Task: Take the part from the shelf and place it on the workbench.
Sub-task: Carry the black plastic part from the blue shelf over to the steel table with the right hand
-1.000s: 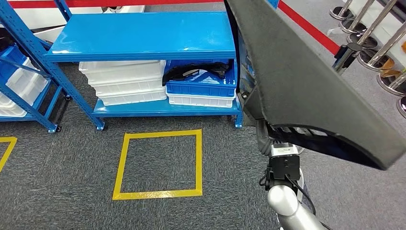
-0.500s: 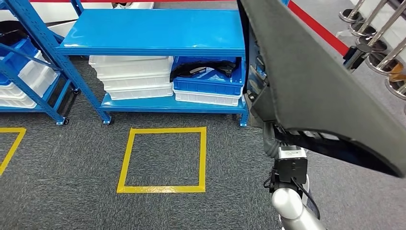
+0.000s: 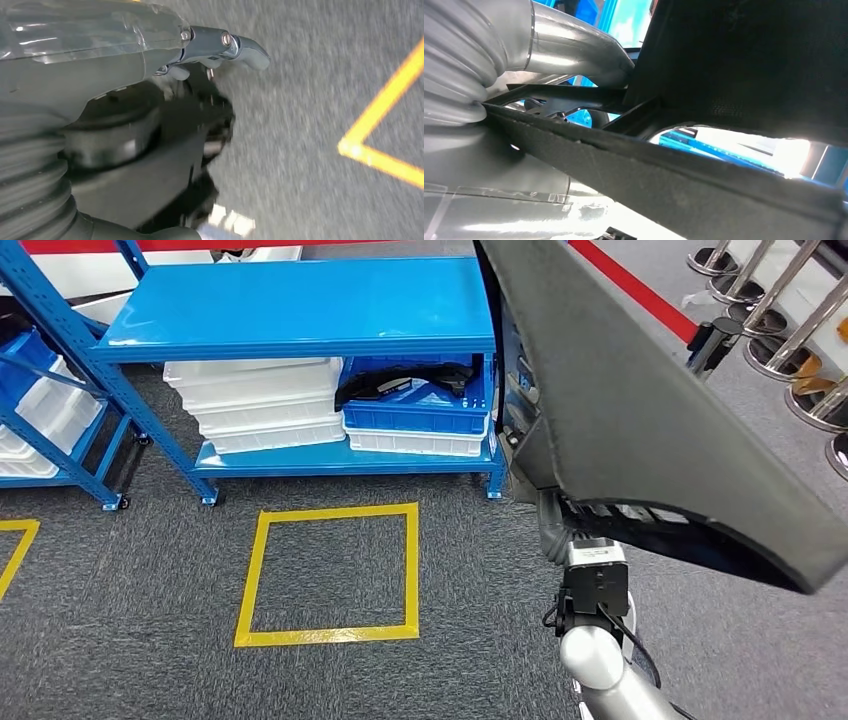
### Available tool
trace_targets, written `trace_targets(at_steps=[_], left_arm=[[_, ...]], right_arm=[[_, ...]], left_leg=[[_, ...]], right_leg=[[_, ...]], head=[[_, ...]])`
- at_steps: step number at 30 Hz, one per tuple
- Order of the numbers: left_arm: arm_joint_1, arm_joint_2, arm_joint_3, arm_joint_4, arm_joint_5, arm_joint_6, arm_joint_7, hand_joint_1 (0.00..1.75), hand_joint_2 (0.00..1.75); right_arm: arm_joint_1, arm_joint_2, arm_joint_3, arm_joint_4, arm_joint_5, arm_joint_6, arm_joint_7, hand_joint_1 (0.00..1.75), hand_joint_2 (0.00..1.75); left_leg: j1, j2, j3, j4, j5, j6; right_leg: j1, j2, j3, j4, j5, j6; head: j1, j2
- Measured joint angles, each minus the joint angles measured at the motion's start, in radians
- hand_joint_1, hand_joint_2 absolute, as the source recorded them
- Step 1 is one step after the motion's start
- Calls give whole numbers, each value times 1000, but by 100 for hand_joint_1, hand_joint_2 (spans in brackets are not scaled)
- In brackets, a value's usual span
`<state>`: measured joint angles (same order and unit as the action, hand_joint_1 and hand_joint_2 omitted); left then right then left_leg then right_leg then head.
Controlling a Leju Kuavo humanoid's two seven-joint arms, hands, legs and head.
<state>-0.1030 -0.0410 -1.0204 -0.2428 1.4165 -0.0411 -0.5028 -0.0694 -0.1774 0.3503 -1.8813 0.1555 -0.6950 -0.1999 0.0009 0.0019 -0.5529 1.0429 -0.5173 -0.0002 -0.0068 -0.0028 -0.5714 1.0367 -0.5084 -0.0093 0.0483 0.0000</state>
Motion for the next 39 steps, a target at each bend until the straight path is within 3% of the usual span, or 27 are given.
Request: trace_targets(at_steps=[1,5,9,16,19,21,22,24,26,27,30,32,35,37,39], left_arm=[[0,0,0,0,10,24,15,0,175],[4,0,3,1,38,42,65,0,175],[4,-1,3,1,36,21,66,0,175],[3,-1,3,1,25,21,66,0,175],[3,0,3,1,19,20,66,0,175],[3,-1,3,1,17,18,66,0,175],[3,-1,3,1,17,17,65,0,175],[2,-2,3,1,16,16,65,0,175],[3,-2,3,1,15,15,65,0,175],[3,-2,3,1,15,15,65,0,175],[2,-2,3,1,16,15,65,0,175],[1,-2,3,2,16,14,65,0,175],[1,-2,3,2,17,14,64,0,175],[1,-1,3,2,18,14,63,0,175],[0,-1,3,2,18,14,62,0,175]], right_arm=[[-1,0,0,0,-1,0,0,175,175],[-8,0,1,0,-32,0,-6,175,175],[-14,-1,1,0,-58,0,-7,175,175],[-12,-5,1,0,-80,2,-23,175,175],[-9,-6,1,-5,-98,6,-20,175,175],[-6,-9,0,-10,-103,7,-16,175,175],[-5,-11,-1,-12,-103,6,-15,175,175],[0,-14,-2,-14,-106,5,-10,175,175],[12,-16,-3,-15,-108,4,-7,175,175],[16,-17,-4,-15,-109,4,-6,175,175],[20,-20,-6,-16,-109,4,-6,175,175],[22,-21,-7,-17,-109,4,-6,175,175],[23,-22,-7,-20,-110,4,-6,175,175],[22,-22,-7,-22,-110,4,-6,175,175],[23,-22,-7,-23,-110,4,-7,175,175]], left_leg=[[-1,0,0,-10,-1,0],[-2,0,-2,-17,0,-5],[-3,0,-1,-16,0,0],[-3,0,0,-16,-2,4],[-7,-1,5,-24,0,18],[0,-3,26,-60,15,29],[5,-5,38,-79,24,32],[10,-11,48,-93,30,32],[14,-23,49,-90,26,27],[18,-32,49,-85,22,21],[34,-62,46,-57,0,-7],[37,-78,38,-38,-12,-25],[39,-89,35,-35,-16,-41],[36,-58,17,12,-41,-47],[31,-21,-43,138,-98,-47]], right_leg=[[2,0,-3,2,-2,3],[1,0,-2,0,-6,-7],[0,0,3,-9,0,7],[0,1,4,-14,1,11],[-5,-3,12,-29,8,29],[-5,-5,19,-27,-2,37],[-4,-4,8,2,-21,39],[-7,0,-50,119,-76,43],[-14,1,-105,212,-96,50],[-19,1,-108,208,-77,54],[-33,29,-39,50,12,72],[-33,49,-15,0,17,63],[-27,31,-16,5,9,29],[-27,11,-11,3,7,13],[-21,-11,-6,2,2,1]], head=[[0,0],[4,0],[6,0],[6,0],[4,0],[4,0],[5,0],[9,0],[11,0],[11,0],[13,0],[17,0],[11,0],[2,0],[-4,0]])
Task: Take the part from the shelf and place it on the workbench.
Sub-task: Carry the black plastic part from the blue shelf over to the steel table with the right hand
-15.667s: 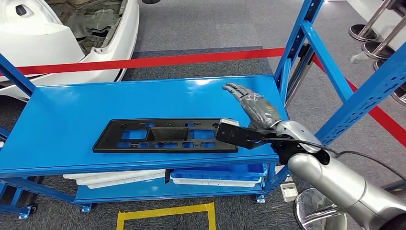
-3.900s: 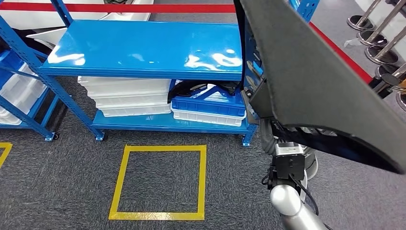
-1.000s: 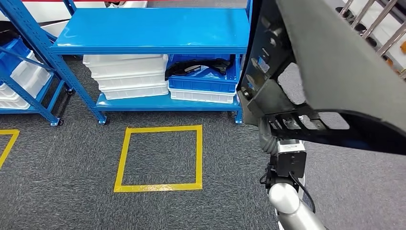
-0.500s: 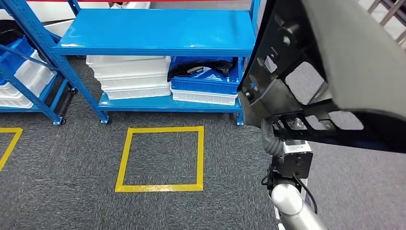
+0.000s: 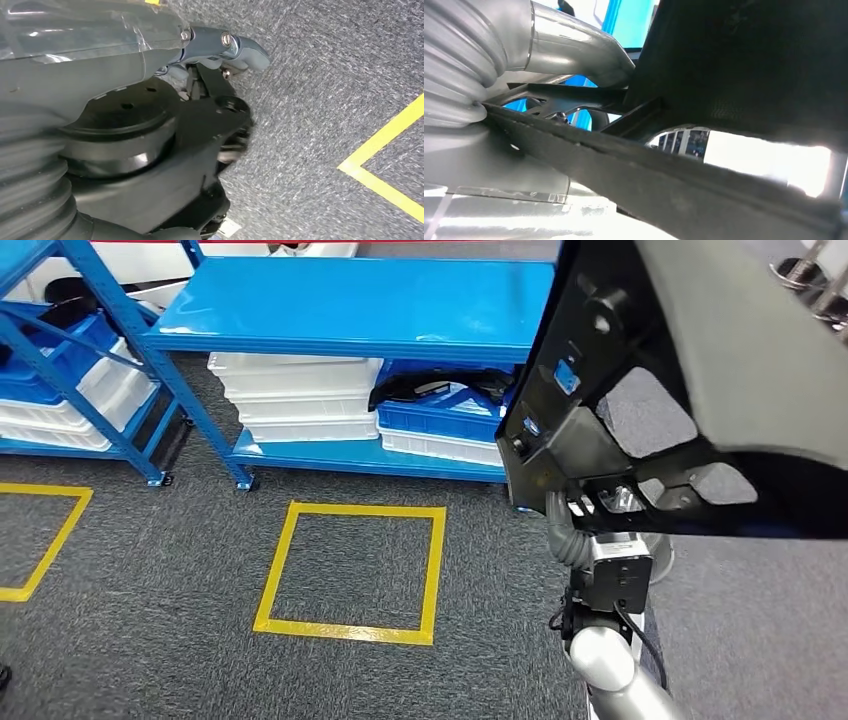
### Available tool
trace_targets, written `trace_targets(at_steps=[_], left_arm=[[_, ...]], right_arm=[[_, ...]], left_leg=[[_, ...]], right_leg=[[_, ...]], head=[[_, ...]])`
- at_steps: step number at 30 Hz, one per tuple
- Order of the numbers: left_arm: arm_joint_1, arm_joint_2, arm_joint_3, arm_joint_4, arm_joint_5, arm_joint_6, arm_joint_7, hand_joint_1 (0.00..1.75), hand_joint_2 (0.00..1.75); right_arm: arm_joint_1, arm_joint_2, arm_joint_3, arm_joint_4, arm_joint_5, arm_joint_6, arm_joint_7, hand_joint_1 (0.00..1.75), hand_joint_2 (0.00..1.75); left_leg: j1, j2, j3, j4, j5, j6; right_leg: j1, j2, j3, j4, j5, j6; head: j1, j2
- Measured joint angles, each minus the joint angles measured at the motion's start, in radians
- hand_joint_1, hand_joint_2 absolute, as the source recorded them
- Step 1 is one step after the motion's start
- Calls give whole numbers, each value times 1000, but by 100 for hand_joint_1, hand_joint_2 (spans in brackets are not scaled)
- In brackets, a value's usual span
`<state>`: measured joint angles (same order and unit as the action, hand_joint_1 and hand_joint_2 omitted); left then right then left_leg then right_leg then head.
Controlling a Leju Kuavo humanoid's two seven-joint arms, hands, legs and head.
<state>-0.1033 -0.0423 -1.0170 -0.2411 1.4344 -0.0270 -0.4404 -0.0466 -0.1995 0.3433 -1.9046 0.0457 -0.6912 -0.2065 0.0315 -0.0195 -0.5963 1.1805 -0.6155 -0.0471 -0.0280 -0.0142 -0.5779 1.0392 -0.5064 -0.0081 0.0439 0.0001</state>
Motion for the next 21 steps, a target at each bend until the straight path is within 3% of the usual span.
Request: trace_targets(at_steps=[2,3,5,7,9,10,12,14,16,18,19,20,21], left_arm=[[1,0,0,0,0,0,0,0,175],[2,0,0,0,1,0,-1,0,175],[3,0,0,0,3,2,-1,0,175],[3,0,0,0,6,3,0,0,175],[0,0,0,0,8,4,1,0,175],[0,0,0,0,9,4,1,0,175],[2,-1,0,0,10,4,1,0,175],[3,-2,1,0,11,4,2,0,175],[2,-4,1,0,11,4,2,0,175],[1,-6,1,0,11,4,2,0,175],[2,-6,1,0,11,4,2,0,175],[3,-6,1,0,11,4,2,0,175],[3,-6,1,0,11,5,2,0,175]], right_arm=[[1,0,0,0,0,0,0,175,175],[1,0,0,0,-1,0,0,175,175],[-1,0,0,0,-1,2,0,175,175],[-2,0,0,0,-1,3,0,175,175],[-3,0,0,0,-1,5,1,175,175],[-3,0,0,0,-1,6,1,175,175],[-6,-1,0,0,-1,8,2,175,175],[-8,-1,0,0,-1,9,3,175,175],[-8,-3,0,0,-1,9,3,175,175],[-5,-4,0,1,-1,9,3,175,175],[-5,-5,0,2,-1,9,4,175,175],[-5,-5,0,2,0,9,4,175,175],[-5,-5,0,2,2,9,5,175,175]], left_leg=[[-4,9,-64,116,-36,4],[-6,10,-74,127,-28,9],[-14,20,-41,42,34,24],[-25,61,13,-78,91,41],[-36,98,35,-135,104,49],[-39,101,35,-144,102,50],[-37,76,32,-151,107,52],[-31,51,34,-161,116,61],[-29,25,34,-165,121,68],[-31,-3,33,-165,122,71],[-32,-18,34,-165,121,71],[-34,-34,36,-164,121,72],[-35,-48,38,-164,121,72]], right_leg=[[8,-24,3,0,-5,-8],[12,-36,5,0,-7,-10],[17,-57,11,0,-11,-12],[20,-74,19,0,-15,-9],[24,-88,23,-1,-19,-2],[25,-97,25,-2,-21,1],[25,-111,31,-5,-24,10],[21,-70,22,25,-51,21],[17,-10,-25,130,-111,28],[17,7,-86,249,-152,29],[18,10,-100,268,-145,28],[19,14,-96,247,-117,24],[21,23,-75,189,-75,18]], head=[[-2,0],[-2,0],[-3,0],[-3,0],[-3,0],[-3,0],[-3,0],[-1,0],[6,0],[14,0],[17,0],[19,0],[21,0]])
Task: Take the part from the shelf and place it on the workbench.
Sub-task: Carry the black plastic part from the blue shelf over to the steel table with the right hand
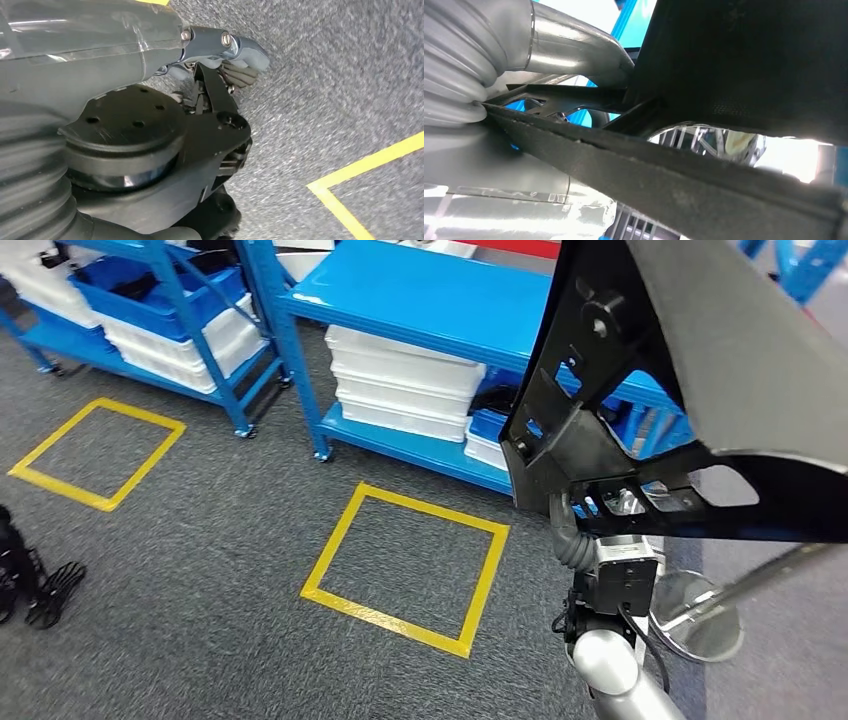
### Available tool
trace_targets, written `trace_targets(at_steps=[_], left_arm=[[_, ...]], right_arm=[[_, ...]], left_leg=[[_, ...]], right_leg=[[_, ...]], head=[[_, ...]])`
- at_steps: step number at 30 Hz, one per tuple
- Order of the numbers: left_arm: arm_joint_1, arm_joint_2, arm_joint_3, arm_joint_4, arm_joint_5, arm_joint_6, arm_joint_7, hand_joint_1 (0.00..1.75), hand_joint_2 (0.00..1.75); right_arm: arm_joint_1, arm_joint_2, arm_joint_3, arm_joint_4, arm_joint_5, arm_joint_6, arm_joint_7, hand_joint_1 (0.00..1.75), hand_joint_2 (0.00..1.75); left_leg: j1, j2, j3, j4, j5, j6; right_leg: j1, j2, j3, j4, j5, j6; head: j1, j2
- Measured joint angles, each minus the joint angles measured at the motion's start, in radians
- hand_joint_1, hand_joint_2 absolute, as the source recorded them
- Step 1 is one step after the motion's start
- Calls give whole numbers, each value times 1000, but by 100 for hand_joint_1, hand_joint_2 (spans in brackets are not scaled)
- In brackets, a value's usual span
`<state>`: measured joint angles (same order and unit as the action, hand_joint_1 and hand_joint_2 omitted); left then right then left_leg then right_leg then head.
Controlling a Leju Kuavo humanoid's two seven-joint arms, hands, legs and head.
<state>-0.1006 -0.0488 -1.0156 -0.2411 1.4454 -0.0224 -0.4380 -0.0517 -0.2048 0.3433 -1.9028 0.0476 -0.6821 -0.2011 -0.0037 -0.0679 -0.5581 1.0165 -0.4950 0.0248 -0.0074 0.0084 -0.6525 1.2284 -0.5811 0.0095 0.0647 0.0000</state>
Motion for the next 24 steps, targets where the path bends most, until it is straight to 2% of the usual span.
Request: trace_targets(at_steps=[2,3,4,5,6,7,9,10,11,12,13,14,15,17,18,19,21,22,24], left_arm=[[-1,-3,1,0,0,0,2,0,175],[-2,-5,1,0,0,0,4,0,175],[-2,-7,1,0,0,0,7,0,175],[-2,-8,2,0,0,0,9,0,175],[-2,-8,2,0,0,-1,11,0,175],[-1,-8,2,0,-1,-1,12,0,175],[-2,-8,3,0,-2,-1,13,0,175],[-3,-8,3,0,-5,-1,13,0,175],[-3,-8,3,0,-8,-2,13,0,175],[-3,-8,3,0,-10,-4,13,0,175],[-2,-8,3,0,-13,-5,13,0,175],[-1,-8,3,0,-15,-7,13,0,175],[0,-8,3,0,-16,-8,13,0,175],[0,-7,3,0,-19,-10,13,0,175],[-1,-6,3,0,-20,-11,13,0,175],[-1,-6,3,0,-22,-12,13,0,175],[1,-6,3,1,-24,-14,13,0,175],[2,-6,3,1,-24,-14,13,0,175],[1,-6,3,1,-24,-15,13,0,175]], right_arm=[[-2,-1,0,0,6,0,4,175,175],[-3,-2,0,0,9,1,8,175,175],[-4,-3,0,1,13,2,13,175,175],[-6,-4,0,1,17,3,19,175,175],[-8,-5,0,1,22,4,24,175,175],[-9,-5,0,1,27,5,29,175,175],[-12,-6,0,1,36,3,36,175,175],[-12,-7,0,1,39,1,40,175,175],[-11,-8,0,1,42,-1,44,175,175],[-10,-9,0,1,45,-2,48,175,175],[-9,-10,0,1,47,-4,52,175,175],[-8,-11,0,1,49,-5,54,175,175],[-7,-11,0,1,50,-6,55,175,175],[-6,-12,0,1,52,-8,57,175,175],[-6,-13,0,1,53,-8,57,175,175],[-5,-15,0,1,54,-9,57,175,175],[-3,-17,0,1,56,-9,57,175,175],[-2,-18,0,0,56,-9,57,175,175],[0,-20,0,0,57,-9,55,175,175]], left_leg=[[-1,-26,1,1,-2,-1],[1,-38,-2,2,-2,-5],[5,-49,-6,2,-1,-9],[9,-60,-11,0,1,-16],[10,-70,-12,0,1,-22],[6,-62,-13,5,-2,-28],[-2,-9,-36,63,-33,-40],[0,24,-65,118,-58,-46],[4,44,-100,181,-85,-52],[9,53,-132,236,-102,-56],[14,58,-151,262,-101,-60],[17,62,-150,250,-81,-63],[20,70,-129,201,-45,-64],[18,107,-71,71,17,-61],[14,121,-52,31,32,-56],[10,126,-47,15,33,-50],[6,108,-51,14,31,-38],[8,97,-50,10,32,-33],[13,78,-44,-1,35,-21]], right_leg=[[1,47,52,-132,69,-16],[1,67,68,-175,84,-22],[3,79,75,-194,85,-27],[4,76,78,-201,84,-28],[2,63,84,-211,84,-31],[-1,49,91,-221,86,-34],[-9,18,109,-241,88,-41],[-8,2,116,-243,85,-43],[-8,-14,121,-243,81,-45],[-7,-30,124,-241,76,-44],[-8,-45,127,-239,71,-43],[-8,-58,131,-237,65,-41],[-9,-71,136,-233,58,-38],[-9,-94,147,-225,42,-27],[-8,-103,151,-223,35,-21],[-6,-112,154,-221,30,-15],[-4,-127,159,-224,25,-5],[-6,-120,162,-222,18,1],[-12,-72,146,-177,-16,8]], head=[[0,0],[0,0],[-1,0],[0,0],[4,0],[6,0],[-5,0],[-11,0],[-18,0],[-19,0],[-20,0],[-20,0],[-20,0],[-21,0],[-22,0],[-22,0],[-21,0],[-19,0],[-15,0]])
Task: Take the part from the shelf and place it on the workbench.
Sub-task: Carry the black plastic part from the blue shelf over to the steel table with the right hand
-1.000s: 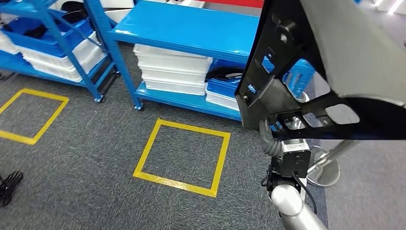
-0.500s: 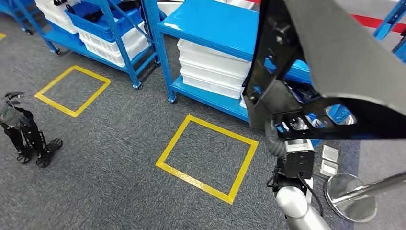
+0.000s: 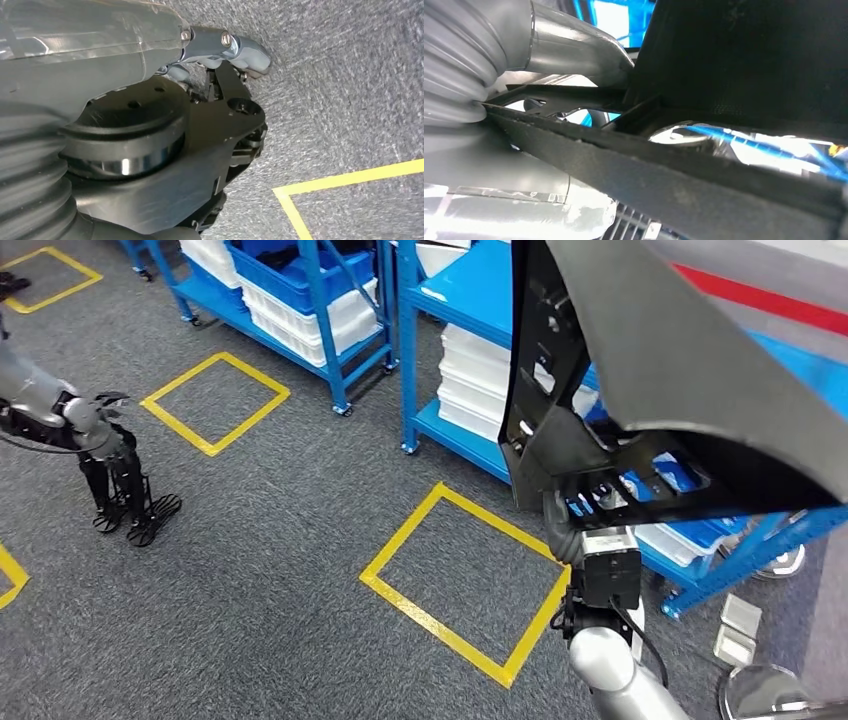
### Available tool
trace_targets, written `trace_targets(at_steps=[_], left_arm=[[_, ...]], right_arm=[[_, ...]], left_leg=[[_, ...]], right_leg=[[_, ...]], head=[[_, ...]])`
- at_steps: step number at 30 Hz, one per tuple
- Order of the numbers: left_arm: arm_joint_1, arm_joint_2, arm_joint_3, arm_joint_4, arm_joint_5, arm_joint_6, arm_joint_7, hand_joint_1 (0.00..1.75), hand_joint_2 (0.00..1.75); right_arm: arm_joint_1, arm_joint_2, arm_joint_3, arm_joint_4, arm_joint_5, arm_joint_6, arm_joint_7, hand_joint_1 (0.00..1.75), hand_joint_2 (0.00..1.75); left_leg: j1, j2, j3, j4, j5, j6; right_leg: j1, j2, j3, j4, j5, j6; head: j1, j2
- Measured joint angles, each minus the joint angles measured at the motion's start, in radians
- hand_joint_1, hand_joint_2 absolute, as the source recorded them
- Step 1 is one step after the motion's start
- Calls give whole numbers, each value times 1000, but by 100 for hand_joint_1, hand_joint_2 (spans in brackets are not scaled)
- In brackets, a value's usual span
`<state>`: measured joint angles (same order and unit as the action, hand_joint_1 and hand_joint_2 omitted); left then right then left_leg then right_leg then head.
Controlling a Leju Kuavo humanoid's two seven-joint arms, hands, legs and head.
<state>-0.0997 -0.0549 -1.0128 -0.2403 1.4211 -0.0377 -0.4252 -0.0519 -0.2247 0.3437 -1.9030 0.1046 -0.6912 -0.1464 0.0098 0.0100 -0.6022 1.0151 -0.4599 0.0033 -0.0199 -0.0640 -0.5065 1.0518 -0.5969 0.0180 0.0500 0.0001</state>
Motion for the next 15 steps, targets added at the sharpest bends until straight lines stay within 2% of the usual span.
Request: trace_targets(at_steps=[1,2,3,4,5,6,7,8,9,10,11,12,13,14,15], left_arm=[[-1,0,0,0,0,-1,0,0,175],[-2,0,0,0,0,-2,0,0,175],[-3,0,0,0,0,-2,0,0,175],[-3,0,0,0,1,-3,0,0,175],[-3,0,0,0,2,-4,0,0,175],[-2,0,0,0,3,-4,0,0,175],[-2,0,0,0,3,-3,1,0,175],[-3,0,0,0,4,-2,2,0,175],[-4,0,0,0,6,0,4,0,175],[-5,0,0,0,7,1,5,0,175],[-4,0,0,0,8,3,7,0,175],[-3,0,0,0,10,3,9,0,175],[-1,1,0,1,11,4,11,0,175],[0,1,0,1,12,5,14,0,175],[-1,1,0,1,13,8,15,0,175]], right_arm=[[2,-2,0,0,0,0,-1,175,175],[4,-3,0,0,-1,0,-2,175,175],[6,-4,0,0,-2,0,-3,175,175],[9,-5,0,0,-5,0,-4,175,175],[10,-6,0,0,-8,0,-5,175,175],[11,-6,0,0,-10,0,-7,175,175],[11,-7,0,0,-12,0,-8,175,175],[11,-7,0,0,-14,0,-9,175,175],[12,-8,1,0,-15,0,-10,175,175],[13,-9,1,0,-17,1,-11,175,175],[14,-9,1,0,-18,1,-12,175,175],[15,-10,1,0,-19,1,-12,175,175],[13,-10,2,0,-21,2,-14,175,175],[11,-10,2,0,-23,2,-16,175,175],[10,-10,2,0,-26,2,-18,175,175]], left_leg=[[1,-10,2,-3,1,4],[1,-21,3,-3,1,7],[0,-33,3,-3,0,10],[0,-47,3,-2,-1,10],[1,-62,4,0,-2,10],[2,-77,5,3,-4,8],[4,-92,5,7,-7,4],[5,-106,3,14,-10,-1],[6,-120,-2,21,-12,-7],[7,-132,-8,26,-13,-14],[9,-144,-13,27,-12,-20],[11,-155,-17,26,-9,-26],[11,-154,-18,26,-8,-32],[9,-135,-23,36,-15,-37],[6,-104,-35,65,-30,-42]], right_leg=[[-2,31,-26,54,-29,1],[-3,50,-63,123,-59,1],[-4,58,-100,189,-81,1],[-4,61,-128,232,-85,2],[-5,62,-140,237,-68,3],[-6,64,-132,201,-32,3],[-9,75,-111,137,13,3],[-12,100,-88,76,43,5],[-15,123,-70,29,61,6],[-15,141,-62,4,66,6],[-13,148,-60,0,61,4],[-12,138,-60,-1,62,-1],[-12,125,-58,-3,64,-6],[-12,112,-56,-6,66,-12],[-13,98,-53,-9,67,-19]], head=[[5,0],[9,0],[14,0],[18,0],[20,0],[22,0],[25,0],[28,0],[32,0],[34,0],[35,0],[35,0],[34,0],[29,0],[22,0]])
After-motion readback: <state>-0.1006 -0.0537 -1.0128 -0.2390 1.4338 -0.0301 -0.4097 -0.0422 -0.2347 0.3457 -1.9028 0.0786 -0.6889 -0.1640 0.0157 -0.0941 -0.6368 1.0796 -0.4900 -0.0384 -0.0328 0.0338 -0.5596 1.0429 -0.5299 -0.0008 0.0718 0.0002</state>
